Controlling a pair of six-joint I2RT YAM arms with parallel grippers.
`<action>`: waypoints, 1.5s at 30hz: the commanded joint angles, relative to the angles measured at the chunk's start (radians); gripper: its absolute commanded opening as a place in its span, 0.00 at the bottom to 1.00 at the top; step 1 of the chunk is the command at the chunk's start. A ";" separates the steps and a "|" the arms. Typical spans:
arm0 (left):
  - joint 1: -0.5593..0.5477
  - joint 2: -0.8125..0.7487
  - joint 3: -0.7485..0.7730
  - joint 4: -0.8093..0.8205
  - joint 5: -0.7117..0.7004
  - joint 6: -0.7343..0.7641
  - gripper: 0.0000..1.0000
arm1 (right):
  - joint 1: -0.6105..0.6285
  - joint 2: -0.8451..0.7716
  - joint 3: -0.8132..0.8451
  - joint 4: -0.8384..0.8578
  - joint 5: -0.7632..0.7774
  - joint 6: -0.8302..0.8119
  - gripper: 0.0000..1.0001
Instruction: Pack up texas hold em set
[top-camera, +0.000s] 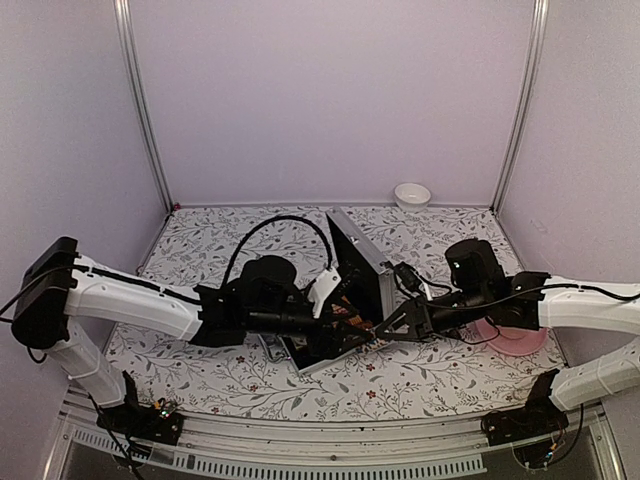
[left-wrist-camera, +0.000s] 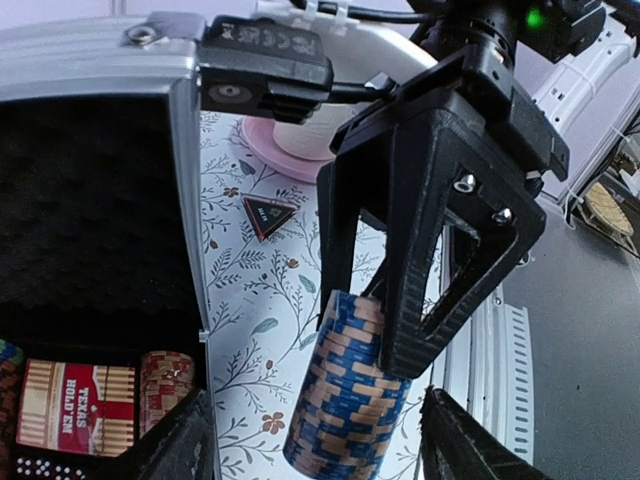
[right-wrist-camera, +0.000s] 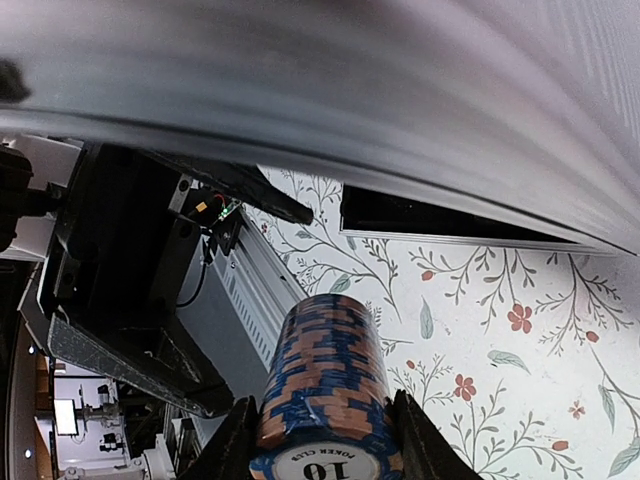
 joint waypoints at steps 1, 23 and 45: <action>-0.014 0.046 0.049 -0.042 0.059 0.064 0.71 | 0.007 -0.043 -0.006 0.081 -0.030 0.004 0.34; -0.040 0.148 0.149 -0.111 0.095 0.185 0.65 | 0.007 -0.049 -0.007 0.077 -0.019 0.003 0.35; -0.077 0.200 0.213 -0.175 0.023 0.212 0.56 | 0.006 -0.043 -0.014 0.068 -0.013 -0.007 0.36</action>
